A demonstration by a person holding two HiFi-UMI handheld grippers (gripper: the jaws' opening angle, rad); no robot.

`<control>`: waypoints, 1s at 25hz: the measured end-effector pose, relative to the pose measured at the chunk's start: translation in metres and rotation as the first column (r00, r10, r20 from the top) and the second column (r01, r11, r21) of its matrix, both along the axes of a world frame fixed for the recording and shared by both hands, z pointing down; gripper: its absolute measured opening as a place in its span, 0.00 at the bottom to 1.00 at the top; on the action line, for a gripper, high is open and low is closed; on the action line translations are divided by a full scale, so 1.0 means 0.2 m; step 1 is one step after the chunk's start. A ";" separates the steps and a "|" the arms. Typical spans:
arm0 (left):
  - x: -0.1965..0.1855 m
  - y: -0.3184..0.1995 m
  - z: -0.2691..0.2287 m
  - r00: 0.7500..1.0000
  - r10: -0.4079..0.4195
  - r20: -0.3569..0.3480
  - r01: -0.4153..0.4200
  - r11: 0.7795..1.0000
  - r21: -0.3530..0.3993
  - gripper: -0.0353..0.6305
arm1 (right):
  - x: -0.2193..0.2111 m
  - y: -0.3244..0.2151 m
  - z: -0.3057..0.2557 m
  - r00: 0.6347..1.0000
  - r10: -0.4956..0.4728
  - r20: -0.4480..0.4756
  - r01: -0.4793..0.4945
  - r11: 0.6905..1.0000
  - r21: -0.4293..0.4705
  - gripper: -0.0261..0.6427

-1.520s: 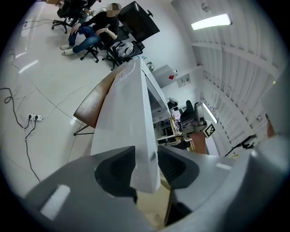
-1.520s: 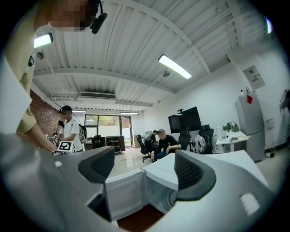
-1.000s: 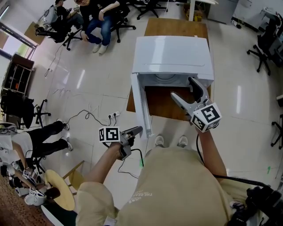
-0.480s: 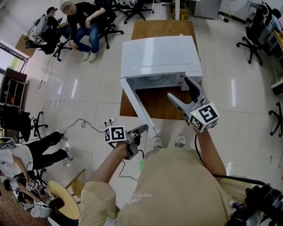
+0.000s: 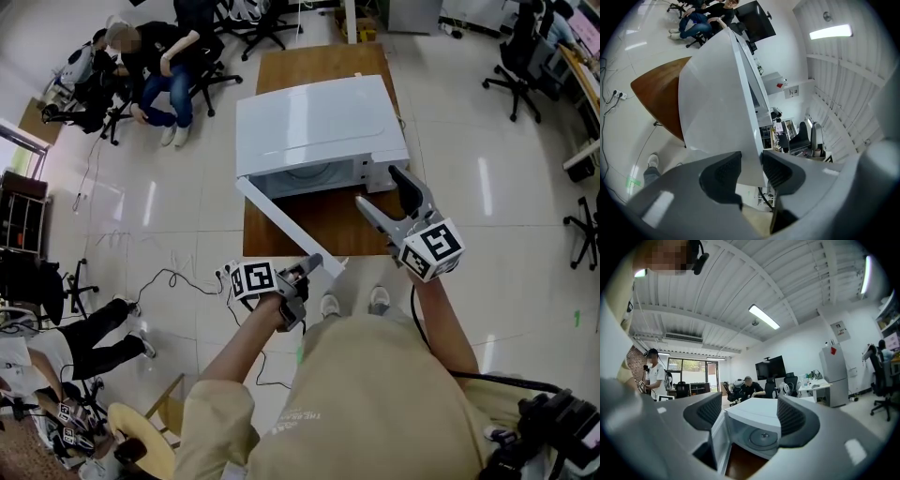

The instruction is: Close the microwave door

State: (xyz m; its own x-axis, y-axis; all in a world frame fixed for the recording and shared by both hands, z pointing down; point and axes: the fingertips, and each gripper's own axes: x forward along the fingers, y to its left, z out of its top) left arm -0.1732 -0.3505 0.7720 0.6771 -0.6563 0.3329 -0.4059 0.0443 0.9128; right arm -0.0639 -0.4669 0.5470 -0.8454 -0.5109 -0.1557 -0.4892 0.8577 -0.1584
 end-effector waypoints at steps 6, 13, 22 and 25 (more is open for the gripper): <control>0.11 -0.13 -0.02 0.999 -0.029 -0.021 0.030 0.999 0.031 0.28 | 0.09 0.00 -0.04 0.999 0.029 0.018 -0.029 1.000 -0.003 0.57; 0.20 -0.29 -0.08 0.997 -0.069 -0.040 0.071 0.996 0.057 0.27 | 0.20 0.01 -0.12 0.997 0.076 0.002 -0.076 0.997 0.013 0.57; 0.29 -0.51 -0.12 0.990 -0.128 -0.052 0.132 0.989 0.070 0.27 | 0.34 0.02 -0.14 0.993 0.118 0.004 -0.119 0.993 0.005 0.57; 0.30 -0.60 -0.13 0.986 -0.155 -0.058 0.158 0.985 0.069 0.27 | 0.38 0.02 -0.17 0.990 0.139 -0.003 -0.139 0.990 0.019 0.57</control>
